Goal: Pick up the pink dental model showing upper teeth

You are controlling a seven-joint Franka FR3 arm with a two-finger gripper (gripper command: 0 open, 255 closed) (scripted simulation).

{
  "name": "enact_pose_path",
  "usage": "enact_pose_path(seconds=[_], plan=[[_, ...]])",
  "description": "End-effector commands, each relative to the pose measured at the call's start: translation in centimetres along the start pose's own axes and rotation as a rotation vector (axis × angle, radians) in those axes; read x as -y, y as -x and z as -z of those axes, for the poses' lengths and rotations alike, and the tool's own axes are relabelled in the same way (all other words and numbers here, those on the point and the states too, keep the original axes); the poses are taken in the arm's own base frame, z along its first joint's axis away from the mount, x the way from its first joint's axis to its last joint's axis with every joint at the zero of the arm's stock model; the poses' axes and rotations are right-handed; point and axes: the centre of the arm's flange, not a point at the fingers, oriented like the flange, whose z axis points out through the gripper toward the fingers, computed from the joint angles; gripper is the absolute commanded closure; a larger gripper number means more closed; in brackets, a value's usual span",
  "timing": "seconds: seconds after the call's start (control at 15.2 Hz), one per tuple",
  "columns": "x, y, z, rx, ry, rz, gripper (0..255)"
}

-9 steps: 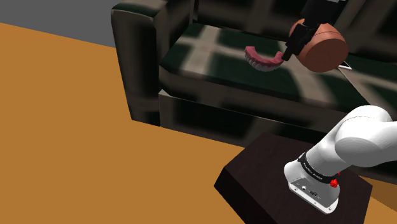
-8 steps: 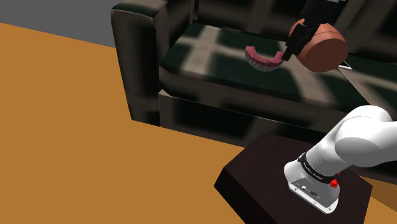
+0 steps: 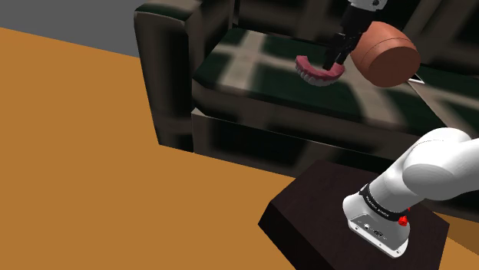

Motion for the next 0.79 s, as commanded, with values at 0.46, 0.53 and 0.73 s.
enact_pose_path(seconds=[0.46,0.53,0.73], plan=[[-7.2,-8.4,-4.1,0.005,0.031,-0.030,0],[-8.0,-9.3,-4.5,0.005,0.034,-0.033,0],[-8.9,-10.3,-5.5,0.006,0.038,-0.037,0]])
